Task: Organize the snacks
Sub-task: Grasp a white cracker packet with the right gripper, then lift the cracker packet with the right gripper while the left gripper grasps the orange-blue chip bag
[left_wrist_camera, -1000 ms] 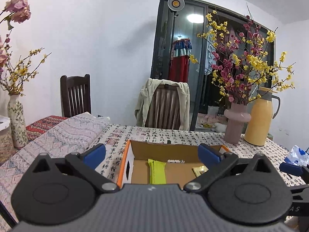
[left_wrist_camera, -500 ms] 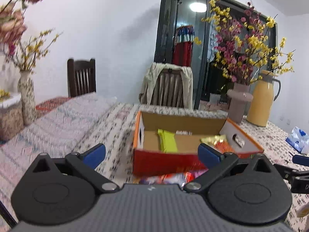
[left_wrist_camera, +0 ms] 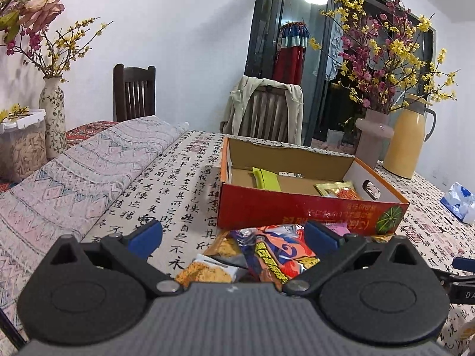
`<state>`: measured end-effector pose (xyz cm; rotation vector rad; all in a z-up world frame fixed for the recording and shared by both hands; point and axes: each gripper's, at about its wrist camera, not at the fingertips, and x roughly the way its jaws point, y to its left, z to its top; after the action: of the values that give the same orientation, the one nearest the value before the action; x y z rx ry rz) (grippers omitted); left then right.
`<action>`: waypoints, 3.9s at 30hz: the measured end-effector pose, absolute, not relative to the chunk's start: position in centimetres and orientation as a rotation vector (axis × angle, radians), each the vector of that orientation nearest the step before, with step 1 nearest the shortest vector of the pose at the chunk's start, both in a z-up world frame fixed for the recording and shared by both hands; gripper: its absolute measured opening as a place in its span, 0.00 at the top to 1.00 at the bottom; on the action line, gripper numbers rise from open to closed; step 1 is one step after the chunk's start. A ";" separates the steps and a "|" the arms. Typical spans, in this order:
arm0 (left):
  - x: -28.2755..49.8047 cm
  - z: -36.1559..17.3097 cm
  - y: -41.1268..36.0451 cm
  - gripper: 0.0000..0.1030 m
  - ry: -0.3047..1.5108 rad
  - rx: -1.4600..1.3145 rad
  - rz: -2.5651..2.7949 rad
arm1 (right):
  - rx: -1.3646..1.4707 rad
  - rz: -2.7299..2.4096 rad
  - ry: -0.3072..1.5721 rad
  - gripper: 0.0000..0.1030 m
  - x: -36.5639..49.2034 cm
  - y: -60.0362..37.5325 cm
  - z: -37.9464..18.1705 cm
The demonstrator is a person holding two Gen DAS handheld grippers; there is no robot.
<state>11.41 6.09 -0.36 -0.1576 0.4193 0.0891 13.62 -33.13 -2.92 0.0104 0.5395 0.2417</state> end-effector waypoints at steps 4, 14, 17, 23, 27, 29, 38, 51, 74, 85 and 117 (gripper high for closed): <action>11.3 -0.5 5.7 0.00 0.425 -0.155 0.082 | 0.004 0.243 0.553 0.00 13.7 -33.1 -3.1; 11.6 -1.2 6.1 0.00 0.446 -0.165 0.083 | -0.015 0.226 0.595 0.06 15.0 -32.7 -4.0; 11.6 -1.2 6.1 0.00 0.446 -0.166 0.086 | -0.037 0.224 0.601 0.12 15.7 -32.7 -4.0; 11.9 -1.3 6.3 0.00 0.454 -0.171 0.095 | -0.134 0.268 0.624 0.27 16.5 -31.8 -4.2; 12.0 -1.3 6.3 0.00 0.455 -0.176 0.096 | -0.123 0.312 0.651 0.52 16.9 -31.6 -4.5; 12.0 -1.3 6.2 0.00 0.456 -0.173 0.096 | -0.108 0.334 0.645 0.55 16.8 -31.8 -4.5; 12.5 -1.1 5.5 0.00 0.470 -0.169 0.097 | -0.045 0.317 0.567 0.60 15.5 -33.7 -3.4; 15.3 -0.3 3.9 0.00 0.581 -0.161 0.146 | 0.019 0.285 0.482 0.60 14.8 -36.1 -2.3; 18.3 -2.4 -0.1 0.48 0.752 -0.092 0.122 | 0.075 0.310 0.482 0.60 14.3 -37.0 -2.9; 17.2 -1.1 0.2 0.74 0.685 -0.098 0.091 | 0.068 0.315 0.468 0.60 13.6 -36.6 -2.3; 21.8 -2.1 -1.9 0.43 0.884 0.053 0.143 | 0.084 0.314 0.470 0.60 13.6 -37.0 -2.4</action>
<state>21.79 -1.86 -2.10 0.0529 0.8843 0.1427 13.61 -36.97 -2.44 0.0843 0.4700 0.3140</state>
